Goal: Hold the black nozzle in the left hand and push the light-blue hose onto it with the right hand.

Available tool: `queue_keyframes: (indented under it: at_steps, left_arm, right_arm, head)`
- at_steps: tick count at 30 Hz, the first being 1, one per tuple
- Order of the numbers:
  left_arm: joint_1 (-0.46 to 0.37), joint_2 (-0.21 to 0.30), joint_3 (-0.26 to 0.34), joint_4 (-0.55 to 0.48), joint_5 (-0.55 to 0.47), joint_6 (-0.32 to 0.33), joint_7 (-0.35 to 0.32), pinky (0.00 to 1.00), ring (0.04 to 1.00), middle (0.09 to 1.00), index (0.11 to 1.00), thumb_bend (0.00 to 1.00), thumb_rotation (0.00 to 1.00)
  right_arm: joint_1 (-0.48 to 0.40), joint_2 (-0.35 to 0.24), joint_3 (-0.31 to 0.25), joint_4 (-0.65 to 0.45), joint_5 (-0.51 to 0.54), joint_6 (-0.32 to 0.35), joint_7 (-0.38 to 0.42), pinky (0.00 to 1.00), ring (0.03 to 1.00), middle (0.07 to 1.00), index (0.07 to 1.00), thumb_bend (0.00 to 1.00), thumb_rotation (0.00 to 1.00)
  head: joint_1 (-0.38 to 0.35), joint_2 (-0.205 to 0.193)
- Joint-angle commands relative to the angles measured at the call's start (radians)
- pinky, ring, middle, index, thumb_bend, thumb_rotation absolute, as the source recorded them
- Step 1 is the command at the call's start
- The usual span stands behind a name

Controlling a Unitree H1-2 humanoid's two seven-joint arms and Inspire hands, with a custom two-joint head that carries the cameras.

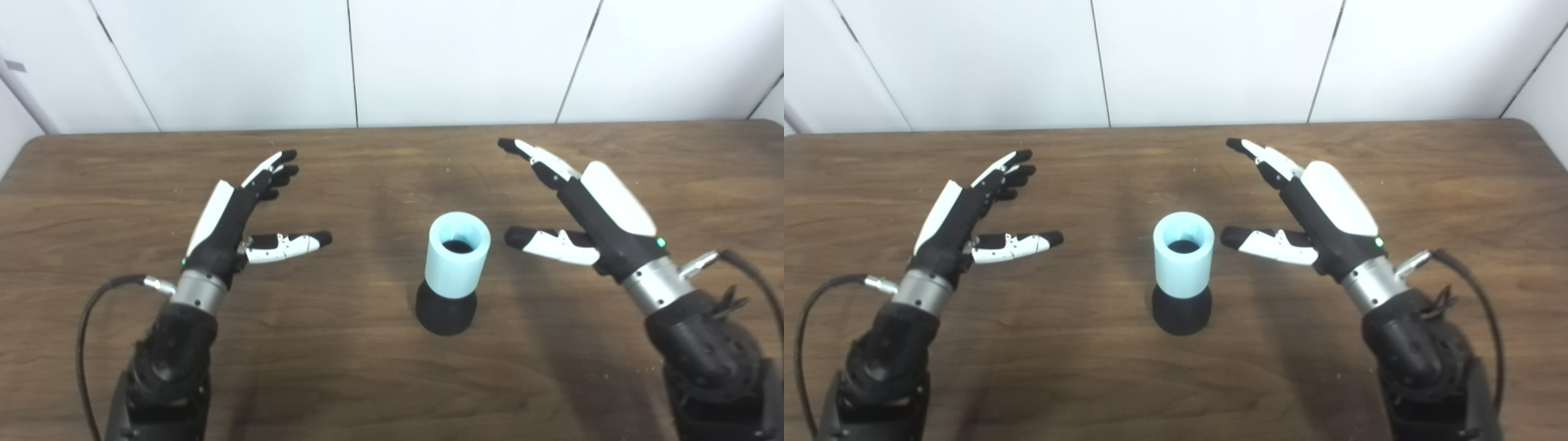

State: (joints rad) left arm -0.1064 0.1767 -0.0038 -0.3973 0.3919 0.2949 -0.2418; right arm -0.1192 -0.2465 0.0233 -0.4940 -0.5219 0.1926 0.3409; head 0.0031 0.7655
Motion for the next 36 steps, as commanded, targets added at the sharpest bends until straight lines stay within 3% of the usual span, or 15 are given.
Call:
queue_keyframes:
  at_steps: [1, 3, 10, 19, 25, 36]
  left_arm:
    - [-0.007, -0.001, 0.015, -0.029, -0.028, -0.011, 0.029, 0.80, 0.870, 0.881, 0.895, 0.47, 0.57]
    - [0.005, -0.014, 0.022, -0.030, -0.054, -0.003, 0.035, 0.79, 0.884, 0.895, 0.921, 0.45, 0.66]
    - [0.034, -0.070, 0.036, -0.006, -0.130, -0.002, 0.081, 0.87, 0.921, 0.943, 0.956, 0.39, 0.82]
    - [0.044, -0.116, 0.047, 0.054, -0.206, -0.015, 0.127, 0.91, 0.938, 0.955, 0.963, 0.34, 0.84]
    - [0.043, -0.128, 0.060, 0.131, -0.226, -0.079, 0.183, 0.91, 0.938, 0.944, 0.942, 0.31, 0.82]
    - [0.045, -0.120, 0.057, 0.180, -0.248, -0.090, 0.209, 0.92, 0.939, 0.946, 0.941, 0.31, 0.86]
  right_arm:
    - [-0.014, 0.016, -0.025, 0.004, 0.038, -0.008, -0.059, 0.83, 0.909, 0.905, 0.929, 0.54, 1.00]
    - [-0.004, 0.042, -0.035, 0.027, 0.066, 0.001, -0.080, 0.81, 0.892, 0.898, 0.928, 0.55, 1.00]
    - [0.019, 0.113, -0.046, 0.066, 0.130, 0.054, -0.137, 0.80, 0.884, 0.893, 0.918, 0.50, 1.00]
    - [0.018, 0.177, -0.062, 0.150, 0.216, 0.077, -0.211, 0.81, 0.880, 0.875, 0.913, 0.49, 1.00]
    - [0.036, 0.204, -0.055, 0.202, 0.236, 0.039, -0.274, 0.80, 0.881, 0.878, 0.900, 0.52, 1.00]
    - [0.053, 0.192, -0.065, 0.320, 0.332, -0.098, -0.322, 0.85, 0.910, 0.894, 0.898, 0.56, 1.00]
  head:
    - [0.001, 0.001]
    - [0.000, 0.003]
    - [0.006, 0.003]
    - [0.002, 0.002]
    - [0.003, 0.002]
    - [-0.003, 0.002]
